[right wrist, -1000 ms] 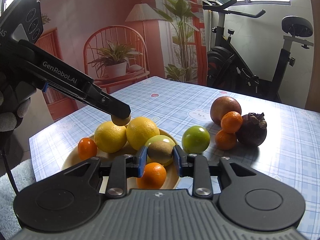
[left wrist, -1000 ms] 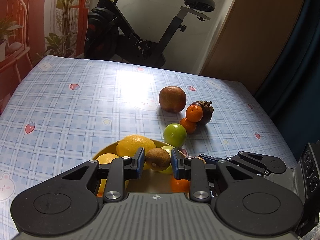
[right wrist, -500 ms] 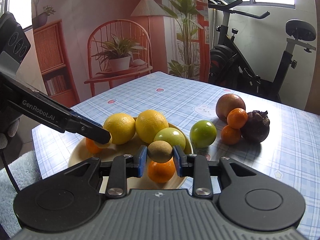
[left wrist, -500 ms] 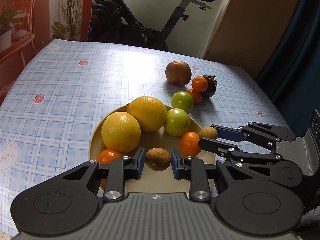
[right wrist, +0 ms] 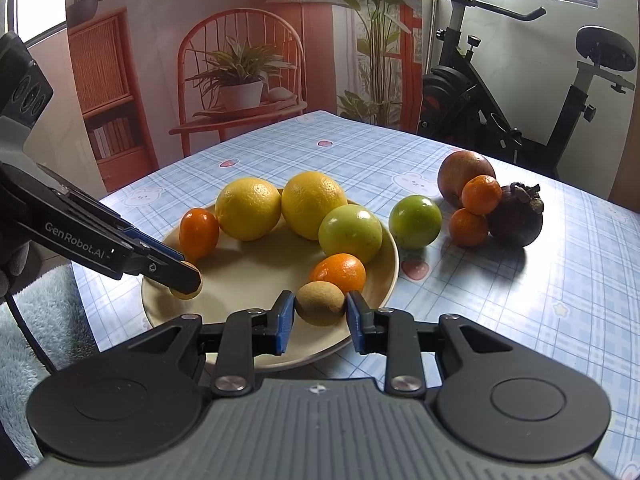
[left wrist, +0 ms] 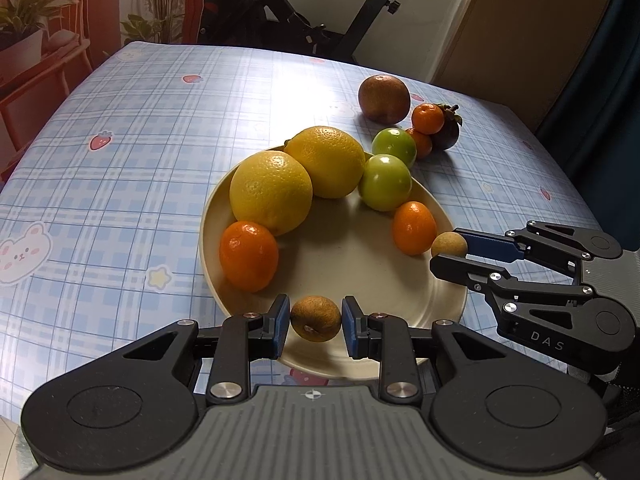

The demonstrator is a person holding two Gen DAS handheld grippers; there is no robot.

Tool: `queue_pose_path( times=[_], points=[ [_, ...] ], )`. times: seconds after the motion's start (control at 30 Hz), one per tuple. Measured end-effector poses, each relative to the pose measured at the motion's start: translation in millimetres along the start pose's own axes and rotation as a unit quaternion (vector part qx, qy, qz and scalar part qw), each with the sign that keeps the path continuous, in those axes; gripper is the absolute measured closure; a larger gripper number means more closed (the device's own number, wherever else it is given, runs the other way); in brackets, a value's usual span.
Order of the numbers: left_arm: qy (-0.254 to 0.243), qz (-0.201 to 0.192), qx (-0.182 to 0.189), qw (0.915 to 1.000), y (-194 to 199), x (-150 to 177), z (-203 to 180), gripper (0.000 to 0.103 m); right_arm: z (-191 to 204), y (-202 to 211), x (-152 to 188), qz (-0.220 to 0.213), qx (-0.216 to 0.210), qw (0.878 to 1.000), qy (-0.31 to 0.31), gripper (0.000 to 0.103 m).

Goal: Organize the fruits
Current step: 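Carry the kiwi in the left tool while the right tool carries its kiwi over the plate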

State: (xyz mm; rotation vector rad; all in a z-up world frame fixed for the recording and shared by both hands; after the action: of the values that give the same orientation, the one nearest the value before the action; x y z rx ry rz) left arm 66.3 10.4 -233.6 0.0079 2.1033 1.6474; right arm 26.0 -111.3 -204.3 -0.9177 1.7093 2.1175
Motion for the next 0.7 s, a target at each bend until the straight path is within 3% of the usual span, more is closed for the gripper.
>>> queue_pose_path(
  times=[0.7],
  points=[
    [0.0, -0.012, -0.061, 0.9981, 0.0, -3.6, 9.8, 0.073, -1.1, 0.7, 2.0, -0.005, 0.004, 1.0, -0.005, 0.072]
  ],
)
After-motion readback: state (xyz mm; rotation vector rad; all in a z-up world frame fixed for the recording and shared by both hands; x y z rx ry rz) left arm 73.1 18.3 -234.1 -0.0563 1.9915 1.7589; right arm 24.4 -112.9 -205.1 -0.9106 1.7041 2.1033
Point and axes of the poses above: each gripper's, at about its wrist camera, not at the fingertips, and y roughly against the way its jaws point, z to its left, x to its underside, the point moved 8 cm from there along -y, roughly the way its jaws point, and after that the axes turned 15 degrees about z, right-handed, at the moved point
